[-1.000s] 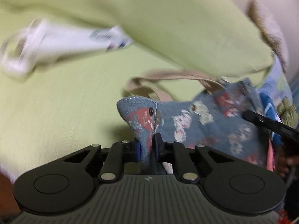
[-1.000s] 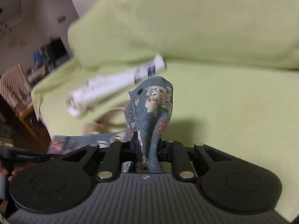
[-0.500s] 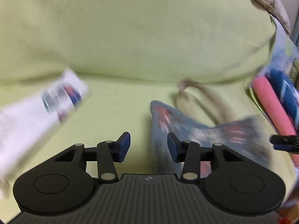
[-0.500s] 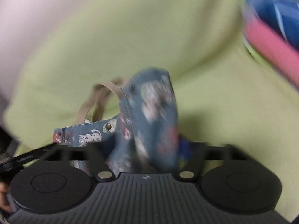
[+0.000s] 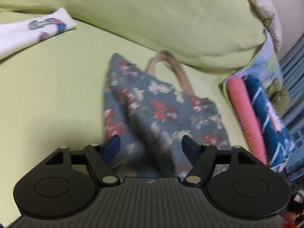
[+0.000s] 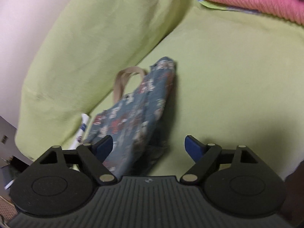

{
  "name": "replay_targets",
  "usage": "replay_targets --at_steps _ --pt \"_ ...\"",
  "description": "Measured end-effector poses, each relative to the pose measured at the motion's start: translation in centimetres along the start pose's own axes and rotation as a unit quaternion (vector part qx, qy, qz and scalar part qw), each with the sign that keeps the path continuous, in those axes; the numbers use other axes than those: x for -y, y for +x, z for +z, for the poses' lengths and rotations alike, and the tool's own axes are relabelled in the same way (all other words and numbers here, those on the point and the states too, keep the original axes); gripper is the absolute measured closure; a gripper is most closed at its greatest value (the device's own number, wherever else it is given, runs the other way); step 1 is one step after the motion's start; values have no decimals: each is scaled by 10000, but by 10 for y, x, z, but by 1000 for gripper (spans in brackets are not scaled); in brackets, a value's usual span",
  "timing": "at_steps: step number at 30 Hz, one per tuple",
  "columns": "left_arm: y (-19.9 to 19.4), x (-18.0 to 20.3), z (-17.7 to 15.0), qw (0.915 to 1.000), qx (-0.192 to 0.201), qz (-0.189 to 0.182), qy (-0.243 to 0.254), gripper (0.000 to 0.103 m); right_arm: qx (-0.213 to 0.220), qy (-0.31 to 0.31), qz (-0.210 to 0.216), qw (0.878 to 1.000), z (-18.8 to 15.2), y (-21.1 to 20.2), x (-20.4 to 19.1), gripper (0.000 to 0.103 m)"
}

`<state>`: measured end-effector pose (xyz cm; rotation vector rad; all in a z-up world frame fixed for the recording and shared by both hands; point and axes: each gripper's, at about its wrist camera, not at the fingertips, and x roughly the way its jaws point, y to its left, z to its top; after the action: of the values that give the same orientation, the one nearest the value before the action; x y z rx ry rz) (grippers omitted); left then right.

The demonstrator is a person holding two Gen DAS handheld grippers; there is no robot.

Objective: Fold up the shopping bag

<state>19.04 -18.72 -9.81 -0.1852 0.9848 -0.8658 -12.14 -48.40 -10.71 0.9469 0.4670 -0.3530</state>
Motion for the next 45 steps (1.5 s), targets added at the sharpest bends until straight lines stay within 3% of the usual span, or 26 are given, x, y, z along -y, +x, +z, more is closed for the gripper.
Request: replay_targets --at_steps 1,3,6,10,12,14,17,19,20,23,26,29,32,35,38,41,45 --pt "2 1 -1 10000 16 -1 27 100 14 8 4 10000 -1 5 -2 46" --pt "5 6 -5 9997 79 119 218 101 -13 -3 -34 10000 0 20 -6 95" --pt "-10 4 -25 9984 417 197 318 101 182 -544 -95 9983 -2 29 -27 96" --pt "-2 -38 -59 9978 261 168 -590 94 167 -1466 -214 9888 -10 36 -48 97" --pt "-4 -51 -62 9947 296 -79 -977 94 -180 -1245 -558 9905 -13 53 -32 97" --pt "-11 -50 -55 9947 249 -16 -995 94 -377 -1014 -745 9913 -14 63 -21 98" --pt "-34 -14 -43 9973 558 477 16 96 -153 -1163 -803 9898 -9 54 -30 85" --pt "-47 19 -38 9873 895 878 975 96 114 -1465 -927 9848 -5 46 -41 81" --pt "-47 33 -36 9819 943 902 1372 96 305 -1635 -994 9810 -4 41 -46 81" --pt "-28 64 -33 9671 808 827 2265 97 624 -2244 -912 9682 2 42 -65 82" --pt "7 68 -30 9486 491 1141 2912 98 509 -2839 -827 9539 -7 55 -74 91" --pt "45 40 -28 9436 -54 1541 2931 99 250 -3019 -899 9488 -15 78 -74 92" --pt "38 36 -31 9427 -1 1455 3003 100 -52 -2812 -1007 9543 -24 91 -57 98" --pt "28 58 -30 9353 16 1560 3176 101 -115 -2491 -794 9652 -12 79 -55 90" --pt "8 91 -34 9357 260 1011 3369 100 138 -1916 -699 9789 10 60 -43 81" --pt "15 120 -44 9281 242 627 3663 96 284 -1479 -996 9836 32 49 -23 80" --pt "43 125 -49 9173 73 1036 3844 96 87 -1103 -1143 9873 46 62 -1 82"
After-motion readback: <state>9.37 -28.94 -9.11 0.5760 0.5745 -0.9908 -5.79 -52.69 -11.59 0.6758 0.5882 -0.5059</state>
